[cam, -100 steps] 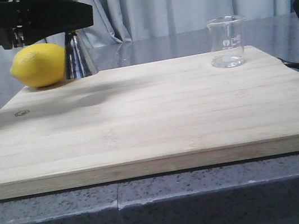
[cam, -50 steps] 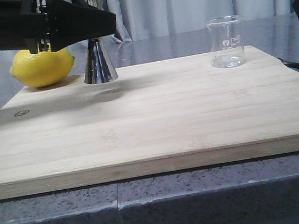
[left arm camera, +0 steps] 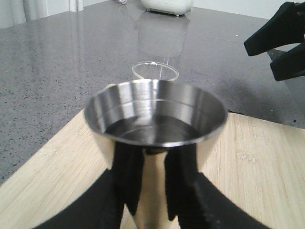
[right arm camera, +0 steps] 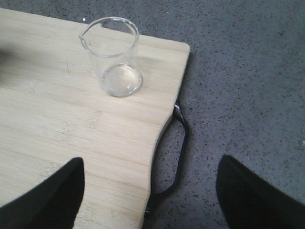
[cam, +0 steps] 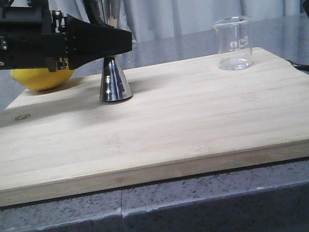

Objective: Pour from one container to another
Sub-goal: 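Lower the filled jigger onto the board with the left gripper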

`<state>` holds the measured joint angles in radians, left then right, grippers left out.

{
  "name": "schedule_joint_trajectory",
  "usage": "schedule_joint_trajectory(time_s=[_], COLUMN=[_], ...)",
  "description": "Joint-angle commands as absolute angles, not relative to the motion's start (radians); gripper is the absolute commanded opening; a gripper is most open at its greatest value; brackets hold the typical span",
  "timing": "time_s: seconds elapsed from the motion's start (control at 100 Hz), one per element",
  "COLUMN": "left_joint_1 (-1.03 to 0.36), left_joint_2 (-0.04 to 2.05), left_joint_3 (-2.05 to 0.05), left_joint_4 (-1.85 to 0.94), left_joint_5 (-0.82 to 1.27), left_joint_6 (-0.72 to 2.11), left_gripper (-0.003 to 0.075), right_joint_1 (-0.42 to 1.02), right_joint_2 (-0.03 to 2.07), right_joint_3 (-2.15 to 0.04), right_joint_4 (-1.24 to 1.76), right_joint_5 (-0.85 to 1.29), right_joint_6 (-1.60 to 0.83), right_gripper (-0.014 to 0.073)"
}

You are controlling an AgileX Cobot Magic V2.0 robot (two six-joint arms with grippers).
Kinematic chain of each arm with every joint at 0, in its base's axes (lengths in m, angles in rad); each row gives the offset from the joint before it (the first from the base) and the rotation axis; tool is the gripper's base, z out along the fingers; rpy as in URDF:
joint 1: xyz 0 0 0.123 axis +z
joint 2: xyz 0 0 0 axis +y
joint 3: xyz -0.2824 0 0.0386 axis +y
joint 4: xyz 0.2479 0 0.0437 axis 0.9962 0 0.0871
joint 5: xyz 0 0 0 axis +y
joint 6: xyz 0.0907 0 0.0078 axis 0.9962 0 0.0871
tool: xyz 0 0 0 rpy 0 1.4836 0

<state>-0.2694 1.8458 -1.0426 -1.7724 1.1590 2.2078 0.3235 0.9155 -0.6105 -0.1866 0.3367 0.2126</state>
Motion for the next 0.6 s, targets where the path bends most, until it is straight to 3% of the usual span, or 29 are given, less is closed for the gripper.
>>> schedule_joint_trajectory(time_s=[0.0,0.29,0.59], left_joint_1=[-0.281,-0.281,-0.281], left_joint_2=[1.810,1.810,1.810], left_joint_3=[-1.068,-1.068,-1.068], left_joint_4=[-1.850,-1.849,-1.848], left_joint_5=[1.264,1.268,1.268], left_joint_6=[2.210,2.210,2.210], left_gripper=[0.0185,0.0202,0.0348], right_joint_1=[0.326,0.326,0.326], right_joint_2=[0.900,0.900,0.900], right_joint_3=[-0.640,-0.640,-0.640], right_joint_4=[-0.204,-0.204,-0.213], right_joint_5=[0.281,0.281,0.272], right_joint_6=[0.212,0.212,0.212], right_gripper=[0.0521,0.0521,0.0521])
